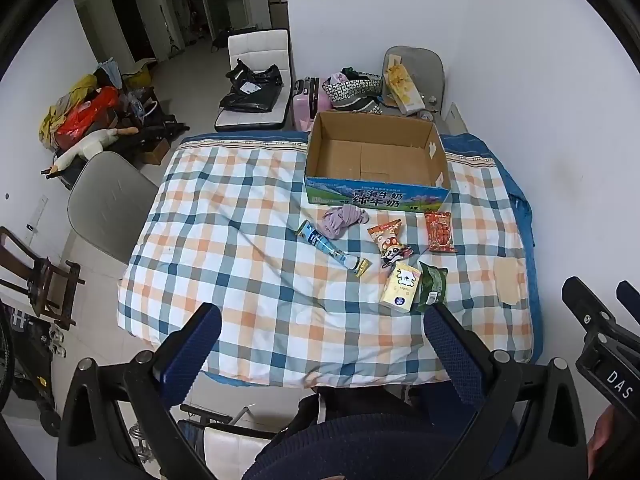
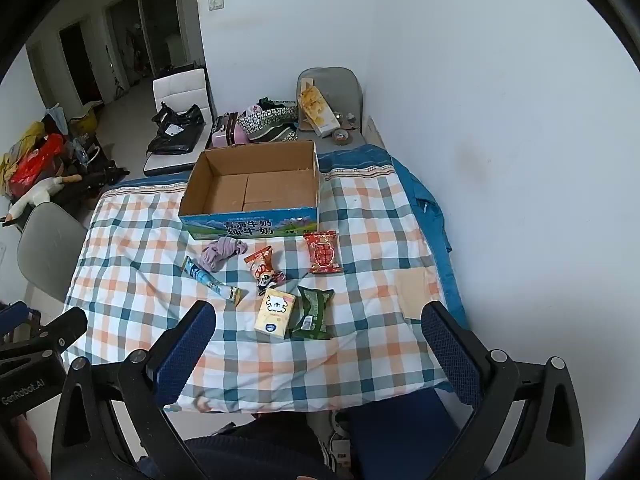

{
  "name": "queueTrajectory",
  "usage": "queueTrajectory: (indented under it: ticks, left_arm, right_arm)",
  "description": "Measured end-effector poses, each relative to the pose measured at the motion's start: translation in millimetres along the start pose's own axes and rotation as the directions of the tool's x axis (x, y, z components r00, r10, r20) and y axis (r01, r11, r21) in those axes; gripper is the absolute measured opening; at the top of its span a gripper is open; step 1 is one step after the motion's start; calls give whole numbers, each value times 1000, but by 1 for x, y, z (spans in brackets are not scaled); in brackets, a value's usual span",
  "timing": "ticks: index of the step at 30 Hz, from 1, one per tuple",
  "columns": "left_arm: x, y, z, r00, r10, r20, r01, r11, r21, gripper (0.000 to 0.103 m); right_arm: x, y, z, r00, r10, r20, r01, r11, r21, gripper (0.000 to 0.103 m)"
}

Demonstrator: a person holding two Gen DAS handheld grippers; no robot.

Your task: Organize soft objects

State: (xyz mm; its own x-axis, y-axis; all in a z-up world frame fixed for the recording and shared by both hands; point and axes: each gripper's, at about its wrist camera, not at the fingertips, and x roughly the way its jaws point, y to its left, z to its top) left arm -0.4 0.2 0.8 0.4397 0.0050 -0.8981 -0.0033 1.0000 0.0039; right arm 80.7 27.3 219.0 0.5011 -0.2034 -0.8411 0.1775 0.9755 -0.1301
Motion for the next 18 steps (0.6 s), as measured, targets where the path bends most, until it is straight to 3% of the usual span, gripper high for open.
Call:
queueTrajectory:
  ticks: [18]
  left_arm:
    - [1,0,0,1000,-6,-13,6,1000,-1,103]
  right_arm:
    - [1,0,-1,1000,18,1,-18,1000,10,103]
